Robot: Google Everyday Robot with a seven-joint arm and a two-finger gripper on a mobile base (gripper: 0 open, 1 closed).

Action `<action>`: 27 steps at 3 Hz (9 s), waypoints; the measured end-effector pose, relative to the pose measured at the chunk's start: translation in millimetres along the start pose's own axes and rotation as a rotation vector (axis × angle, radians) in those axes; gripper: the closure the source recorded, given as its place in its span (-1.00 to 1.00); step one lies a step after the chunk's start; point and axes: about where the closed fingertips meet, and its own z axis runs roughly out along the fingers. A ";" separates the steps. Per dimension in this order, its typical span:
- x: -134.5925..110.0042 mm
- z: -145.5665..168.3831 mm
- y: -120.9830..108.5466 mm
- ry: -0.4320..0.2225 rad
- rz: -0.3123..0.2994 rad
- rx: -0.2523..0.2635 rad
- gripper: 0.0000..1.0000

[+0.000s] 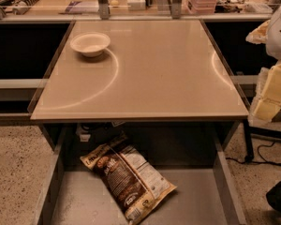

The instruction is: Pick brown chip bag from top drawer and place on counter

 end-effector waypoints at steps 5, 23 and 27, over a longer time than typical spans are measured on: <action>7.6 72.2 40.2 -0.160 0.112 -0.032 -1.00; -58.4 244.6 146.8 -0.605 0.237 -0.099 1.00; -77.8 126.9 164.9 -0.629 0.019 0.070 1.00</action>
Offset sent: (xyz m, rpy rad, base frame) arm 0.0083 0.0063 -0.0999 0.1516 0.1047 -0.0765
